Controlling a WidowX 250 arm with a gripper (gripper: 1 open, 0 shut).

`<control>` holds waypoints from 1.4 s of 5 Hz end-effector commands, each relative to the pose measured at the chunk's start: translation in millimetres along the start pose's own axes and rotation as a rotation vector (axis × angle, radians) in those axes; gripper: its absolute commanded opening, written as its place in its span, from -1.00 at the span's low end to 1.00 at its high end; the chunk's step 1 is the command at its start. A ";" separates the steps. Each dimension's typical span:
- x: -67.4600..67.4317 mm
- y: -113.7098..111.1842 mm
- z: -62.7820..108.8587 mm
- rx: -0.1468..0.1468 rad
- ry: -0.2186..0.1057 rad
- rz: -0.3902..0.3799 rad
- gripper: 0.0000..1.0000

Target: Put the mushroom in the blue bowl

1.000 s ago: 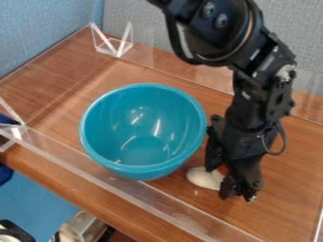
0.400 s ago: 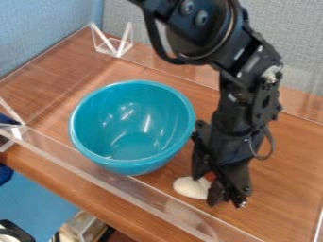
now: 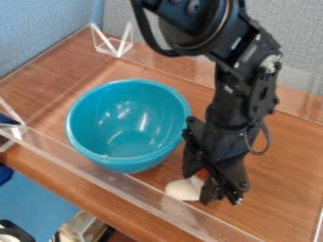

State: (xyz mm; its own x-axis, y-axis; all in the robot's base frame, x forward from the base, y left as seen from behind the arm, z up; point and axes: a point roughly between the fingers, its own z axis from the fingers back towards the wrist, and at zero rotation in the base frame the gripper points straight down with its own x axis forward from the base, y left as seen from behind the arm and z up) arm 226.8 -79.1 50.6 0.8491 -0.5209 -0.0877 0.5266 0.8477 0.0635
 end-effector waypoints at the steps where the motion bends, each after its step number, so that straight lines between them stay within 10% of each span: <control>1: 3.6 1.7 21.0 0.008 -0.062 0.031 -1.00; 4: -17.8 54.9 116.2 0.077 -0.176 0.208 -1.00; 7: -26.6 106.4 108.4 0.078 -0.134 0.492 -1.00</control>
State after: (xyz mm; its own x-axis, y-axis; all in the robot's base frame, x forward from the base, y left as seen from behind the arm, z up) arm 258.1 11.9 153.8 0.9957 -0.0810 0.0454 0.0742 0.9881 0.1347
